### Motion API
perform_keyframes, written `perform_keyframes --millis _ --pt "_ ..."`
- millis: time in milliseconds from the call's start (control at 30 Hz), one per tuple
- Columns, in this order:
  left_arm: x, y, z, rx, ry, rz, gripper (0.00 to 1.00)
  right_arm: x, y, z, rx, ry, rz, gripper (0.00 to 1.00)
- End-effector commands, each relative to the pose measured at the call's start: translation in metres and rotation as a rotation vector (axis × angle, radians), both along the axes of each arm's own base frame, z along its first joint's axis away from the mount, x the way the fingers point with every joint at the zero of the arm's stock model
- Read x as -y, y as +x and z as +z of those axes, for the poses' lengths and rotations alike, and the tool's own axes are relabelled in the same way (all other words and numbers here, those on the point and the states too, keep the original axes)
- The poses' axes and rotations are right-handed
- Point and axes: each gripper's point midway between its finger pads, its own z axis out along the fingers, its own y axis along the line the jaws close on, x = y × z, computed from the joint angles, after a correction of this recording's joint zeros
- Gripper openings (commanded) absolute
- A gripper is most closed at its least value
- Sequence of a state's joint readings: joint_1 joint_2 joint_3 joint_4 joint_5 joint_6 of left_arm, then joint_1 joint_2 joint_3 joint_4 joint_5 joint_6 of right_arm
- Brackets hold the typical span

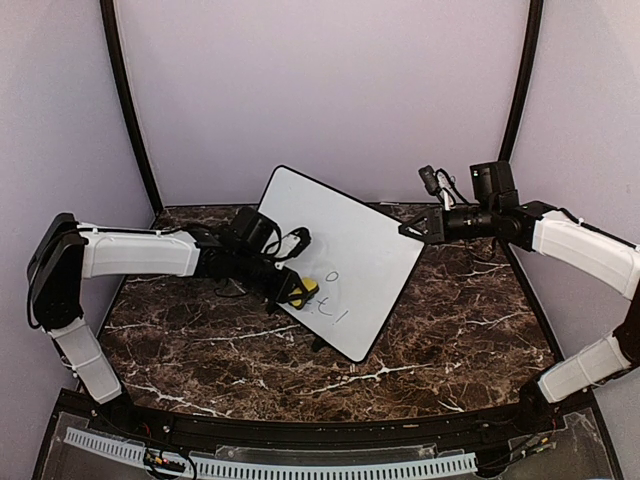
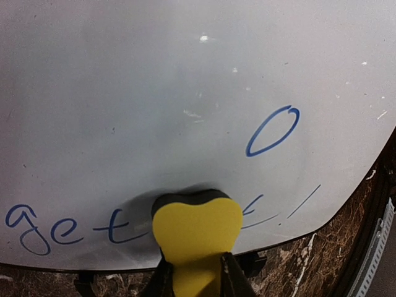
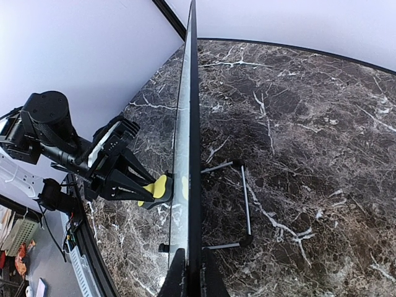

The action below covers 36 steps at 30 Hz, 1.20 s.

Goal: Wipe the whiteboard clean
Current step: Erase the center of the whiteboard.

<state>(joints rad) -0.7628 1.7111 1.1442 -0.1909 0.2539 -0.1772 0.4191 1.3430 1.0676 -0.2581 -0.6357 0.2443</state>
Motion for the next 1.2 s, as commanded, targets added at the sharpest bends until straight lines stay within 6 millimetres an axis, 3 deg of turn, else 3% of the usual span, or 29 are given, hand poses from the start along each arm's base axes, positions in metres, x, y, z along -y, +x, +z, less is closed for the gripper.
perform_keyframes --millis 0,100,200,533,667,800,967,1167 --pt "0.021 0.016 0.032 0.062 -0.065 -0.008 0.03 -0.017 -0.017 -0.005 0.062 -0.025 0.129 0.00" --pt "0.032 0.026 0.051 0.094 -0.092 -0.018 0.03 -0.016 -0.018 -0.005 0.063 -0.026 0.128 0.00" --pt "0.037 0.028 0.055 0.106 -0.093 -0.026 0.03 -0.016 -0.018 -0.005 0.064 -0.027 0.127 0.00" --pt "0.011 -0.006 0.006 0.011 -0.009 -0.009 0.03 -0.017 -0.017 -0.008 0.058 -0.026 0.132 0.00" --pt "0.005 -0.013 -0.004 -0.003 0.017 -0.007 0.03 -0.018 -0.017 -0.008 0.056 -0.024 0.134 0.00" --pt "0.010 -0.005 0.003 0.030 0.010 -0.004 0.03 -0.018 -0.018 -0.007 0.057 -0.023 0.135 0.00" --pt "0.026 0.020 0.030 0.117 -0.010 -0.004 0.03 -0.018 -0.019 -0.003 0.063 -0.019 0.134 0.00" --pt "0.038 0.037 0.046 0.171 -0.014 -0.008 0.03 -0.017 -0.020 -0.004 0.063 -0.021 0.134 0.00"
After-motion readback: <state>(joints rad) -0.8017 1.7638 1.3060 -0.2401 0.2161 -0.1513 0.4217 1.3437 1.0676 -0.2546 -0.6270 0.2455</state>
